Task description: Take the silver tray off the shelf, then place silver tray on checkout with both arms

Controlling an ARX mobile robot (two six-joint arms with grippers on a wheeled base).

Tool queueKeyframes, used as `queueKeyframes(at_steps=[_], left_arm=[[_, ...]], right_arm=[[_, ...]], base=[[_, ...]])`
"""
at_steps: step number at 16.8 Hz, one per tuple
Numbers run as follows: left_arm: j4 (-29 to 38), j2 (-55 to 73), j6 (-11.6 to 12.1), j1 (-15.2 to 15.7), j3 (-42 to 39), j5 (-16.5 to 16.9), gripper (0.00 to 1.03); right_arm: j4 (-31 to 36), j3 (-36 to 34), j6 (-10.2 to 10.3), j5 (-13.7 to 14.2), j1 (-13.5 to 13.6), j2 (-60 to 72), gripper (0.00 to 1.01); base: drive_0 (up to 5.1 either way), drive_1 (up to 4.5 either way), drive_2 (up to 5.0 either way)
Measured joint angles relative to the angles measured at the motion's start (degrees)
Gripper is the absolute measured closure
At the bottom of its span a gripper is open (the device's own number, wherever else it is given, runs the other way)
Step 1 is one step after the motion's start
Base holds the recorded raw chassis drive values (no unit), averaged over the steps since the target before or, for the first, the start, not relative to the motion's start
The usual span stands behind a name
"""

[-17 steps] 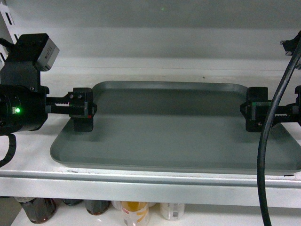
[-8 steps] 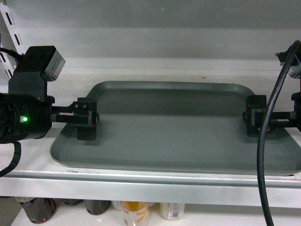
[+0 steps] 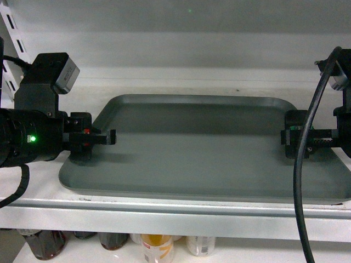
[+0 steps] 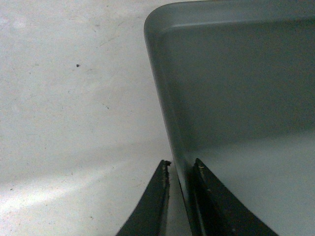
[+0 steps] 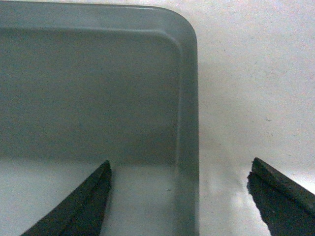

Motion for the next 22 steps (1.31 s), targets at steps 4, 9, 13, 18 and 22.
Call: queueKeyframes(at_steps=[4,9,13,18,22], left_arm=[[0.3,0.0,-3.6,-0.1,0.0,0.0,1.00],[-0.4,-0.6,-3.5,-1.4,0.0,-1.9,1.00],[-1.6,-1.6,-3.5,-2.3,-0.3,-2.6,1.00],[-3.5,-3.7,-4.1,-3.8,-0.7,-4.0,1.00],[-5.0,-6.4,-4.2,-4.5,-0.8,-5.0,1.00]], right_arm=[[0.2,-0.1,0.1,0.3,1.0,-0.1,0.60],[1.0,-1.4,4.0,1.0,0.9,-2.0,0.98],[1.9,-2.2,3.5,2.1,0.9,-3.3,0.98],[1.9,-2.3,2.5,3.0,1.0,-3.6,0.98],[1.7,-2.3,2.5,3.0,1.0,-3.8,0.98]], base=[[0.0,0.00,0.0],[0.0,0.00,0.0],[0.0,0.00,0.0],[0.0,0.00,0.0],[0.0,0.00,0.0]])
